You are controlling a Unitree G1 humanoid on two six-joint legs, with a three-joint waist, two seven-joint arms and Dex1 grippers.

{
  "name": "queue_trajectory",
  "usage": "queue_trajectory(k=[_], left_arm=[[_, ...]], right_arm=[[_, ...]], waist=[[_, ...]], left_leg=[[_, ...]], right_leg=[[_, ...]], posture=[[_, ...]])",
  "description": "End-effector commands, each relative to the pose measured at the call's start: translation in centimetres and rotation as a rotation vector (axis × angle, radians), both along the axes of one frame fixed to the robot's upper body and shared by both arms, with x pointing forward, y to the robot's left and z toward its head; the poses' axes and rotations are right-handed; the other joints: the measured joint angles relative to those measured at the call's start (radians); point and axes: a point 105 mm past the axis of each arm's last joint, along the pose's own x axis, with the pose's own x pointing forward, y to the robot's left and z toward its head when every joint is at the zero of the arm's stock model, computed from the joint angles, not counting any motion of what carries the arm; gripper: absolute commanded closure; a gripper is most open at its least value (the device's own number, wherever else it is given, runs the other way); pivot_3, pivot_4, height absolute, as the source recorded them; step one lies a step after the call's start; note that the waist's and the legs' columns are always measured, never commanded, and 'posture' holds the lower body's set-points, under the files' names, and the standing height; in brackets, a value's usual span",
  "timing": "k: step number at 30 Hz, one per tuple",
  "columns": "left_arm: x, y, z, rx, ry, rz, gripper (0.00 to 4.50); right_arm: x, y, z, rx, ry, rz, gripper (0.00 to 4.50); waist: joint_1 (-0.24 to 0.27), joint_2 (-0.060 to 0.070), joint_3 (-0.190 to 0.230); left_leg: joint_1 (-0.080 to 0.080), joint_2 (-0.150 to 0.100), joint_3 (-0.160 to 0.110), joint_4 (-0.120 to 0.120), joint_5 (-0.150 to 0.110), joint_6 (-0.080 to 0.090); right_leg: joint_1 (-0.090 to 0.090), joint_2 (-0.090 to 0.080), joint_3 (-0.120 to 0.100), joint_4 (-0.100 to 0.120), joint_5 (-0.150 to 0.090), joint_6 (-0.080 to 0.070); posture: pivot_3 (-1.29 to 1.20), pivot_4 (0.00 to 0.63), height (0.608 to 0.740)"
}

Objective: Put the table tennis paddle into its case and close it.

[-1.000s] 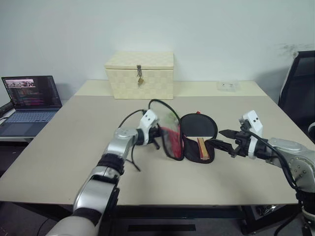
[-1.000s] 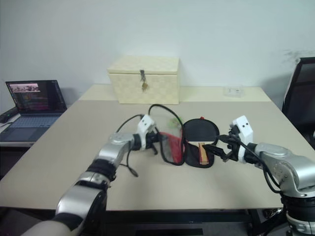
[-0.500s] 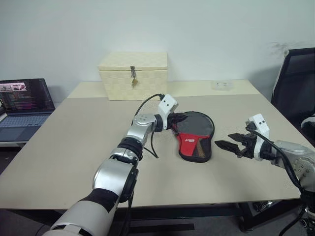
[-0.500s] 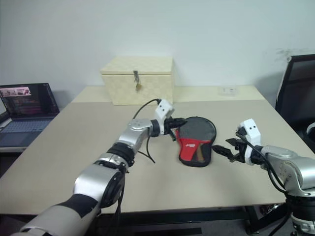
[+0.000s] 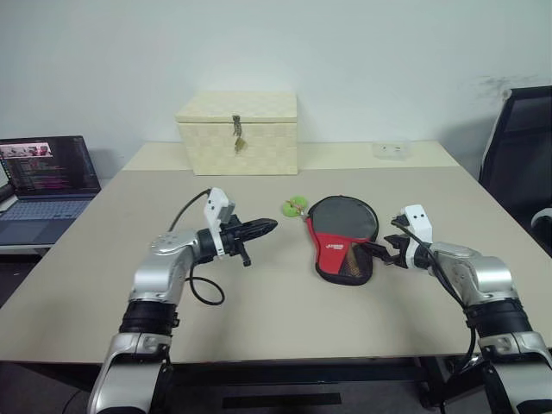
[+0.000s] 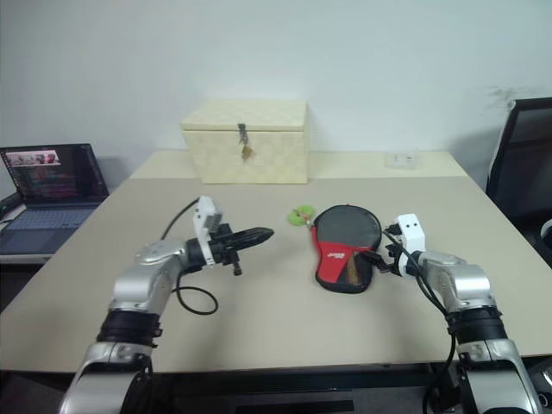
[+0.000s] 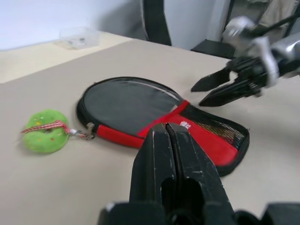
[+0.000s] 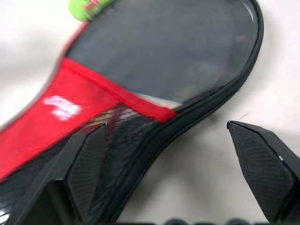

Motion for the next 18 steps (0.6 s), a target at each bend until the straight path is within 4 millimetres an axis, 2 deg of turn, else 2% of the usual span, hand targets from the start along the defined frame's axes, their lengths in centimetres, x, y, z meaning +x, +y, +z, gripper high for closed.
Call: queue_trajectory(k=[1,5,13,16,18], left_arm=[[-0.9,0.1,2.1,-0.021,-0.064,0.008,4.45],[-1.2,0.2,2.1,-0.011,-0.063,0.024,4.45],[-1.4,0.0,2.4,-0.005,-0.067,0.025,4.45],[-1.4,0.1,2.5,-0.002,-0.069,0.026,4.5],[-1.4,0.1,2.4,0.002,-0.069,0.029,4.5]], right_arm=[[1.2,-0.5,0.7,-0.023,-0.045,-0.017,0.0],[1.9,-0.3,-0.1,-0.024,-0.009,-0.01,0.0],[1.7,2.6,-2.0,-0.014,0.103,0.113,0.0],[1.5,3.4,-2.8,-0.009,0.139,0.14,0.58],[1.3,3.8,-3.4,-0.01,0.162,0.154,1.21]], waist=[[0.004,0.0,0.0],[0.006,0.0,0.0],[-0.008,0.0,0.0],[-0.015,0.0,0.0],[-0.018,-0.001,0.0]], left_leg=[[0.0,0.0,0.0,0.001,0.0,0.0],[0.0,0.0,0.001,0.003,0.0,0.0],[0.003,0.0,0.002,0.004,0.0,0.0],[0.004,0.001,0.003,0.004,0.0,0.0],[0.005,0.001,0.004,0.004,0.0,0.0]], right_leg=[[0.0,0.0,0.0,0.0,0.0,0.0],[0.0,0.0,0.0,0.003,0.0,0.0],[0.0,0.0,0.0,0.007,0.0,0.0],[0.0,0.0,0.001,0.008,0.0,0.0],[0.0,0.001,0.001,0.008,0.0,0.0]], posture=[[0.0,0.15,0.74],[0.0,0.15,0.74],[0.0,0.15,0.74],[0.0,0.15,0.74],[0.0,0.15,0.74]])
